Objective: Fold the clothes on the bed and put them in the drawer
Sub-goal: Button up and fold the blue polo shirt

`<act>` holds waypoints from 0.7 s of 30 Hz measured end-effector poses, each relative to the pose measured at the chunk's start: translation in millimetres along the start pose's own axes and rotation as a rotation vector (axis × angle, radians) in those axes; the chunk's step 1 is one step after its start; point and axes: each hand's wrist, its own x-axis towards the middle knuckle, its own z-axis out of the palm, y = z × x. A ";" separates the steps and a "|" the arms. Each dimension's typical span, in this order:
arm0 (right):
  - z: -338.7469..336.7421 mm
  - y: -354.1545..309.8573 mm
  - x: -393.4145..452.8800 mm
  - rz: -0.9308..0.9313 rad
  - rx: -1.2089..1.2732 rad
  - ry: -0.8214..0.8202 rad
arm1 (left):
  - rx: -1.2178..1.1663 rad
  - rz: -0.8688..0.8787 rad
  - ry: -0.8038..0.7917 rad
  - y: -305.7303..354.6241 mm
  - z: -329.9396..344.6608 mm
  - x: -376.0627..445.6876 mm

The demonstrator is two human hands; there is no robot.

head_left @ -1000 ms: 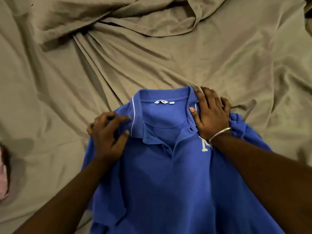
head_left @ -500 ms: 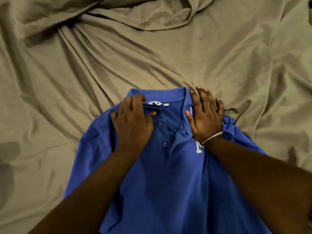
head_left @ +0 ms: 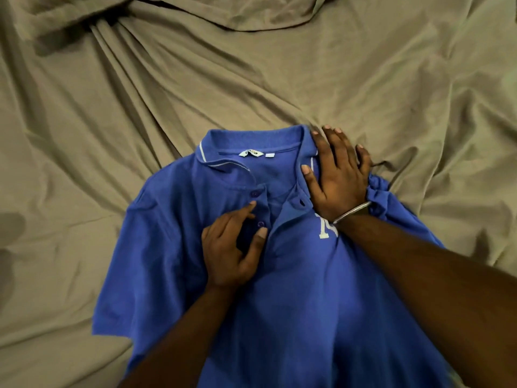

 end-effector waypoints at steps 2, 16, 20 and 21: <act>-9.4 0.5 -0.1 0.008 0.211 0.041 | -0.026 -0.026 0.022 -4.3 0.9 -2.9; -57.8 -8.6 22.5 -0.705 0.182 0.028 | -0.074 0.122 0.129 -19.8 12.5 -9.2; -42.4 -53.1 13.7 -0.545 0.217 -0.131 | -0.151 0.138 0.121 -21.5 12.5 -7.3; -39.2 -60.3 5.7 -0.509 0.270 -0.195 | -0.171 0.144 0.117 -22.1 12.9 -6.8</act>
